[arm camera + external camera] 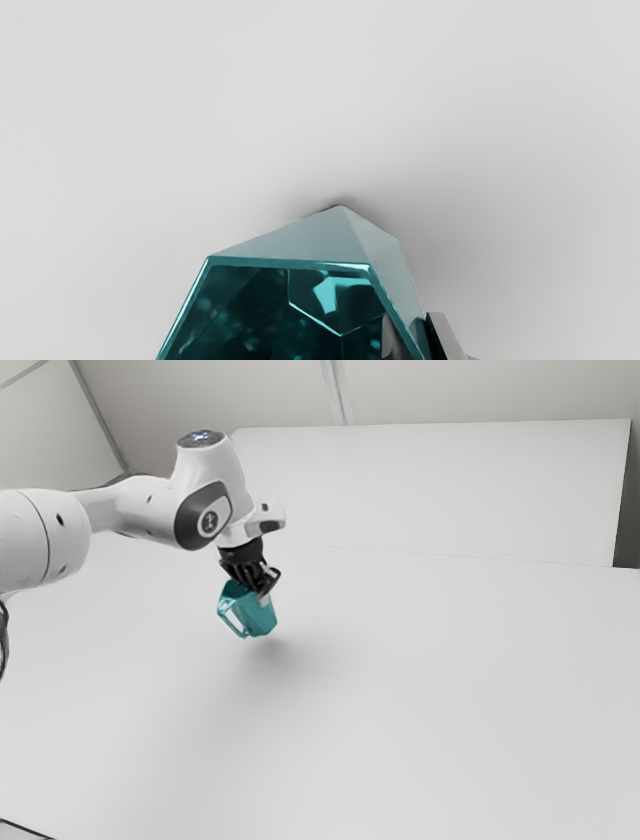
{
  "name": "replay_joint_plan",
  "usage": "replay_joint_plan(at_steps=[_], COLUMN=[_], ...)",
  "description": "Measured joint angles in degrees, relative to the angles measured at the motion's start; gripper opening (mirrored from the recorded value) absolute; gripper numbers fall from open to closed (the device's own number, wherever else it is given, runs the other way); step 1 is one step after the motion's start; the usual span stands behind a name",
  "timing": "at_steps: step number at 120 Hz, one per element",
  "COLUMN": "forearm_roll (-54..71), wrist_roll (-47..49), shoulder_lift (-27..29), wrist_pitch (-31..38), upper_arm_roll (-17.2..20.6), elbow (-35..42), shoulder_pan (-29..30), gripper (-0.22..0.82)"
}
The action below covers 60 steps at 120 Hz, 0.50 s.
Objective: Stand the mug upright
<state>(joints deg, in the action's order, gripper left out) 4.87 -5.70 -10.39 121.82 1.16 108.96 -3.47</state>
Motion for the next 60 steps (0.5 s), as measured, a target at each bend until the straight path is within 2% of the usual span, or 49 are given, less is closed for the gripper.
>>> replay_joint_plan(at_steps=[60], forearm_roll=[0.25], wrist_roll=[7.3], shoulder_lift=[-4.93], wrist_pitch=[1.5], upper_arm_roll=[0.0], elbow=[-0.04], shoulder_pan=[-0.22], gripper=[-0.17])
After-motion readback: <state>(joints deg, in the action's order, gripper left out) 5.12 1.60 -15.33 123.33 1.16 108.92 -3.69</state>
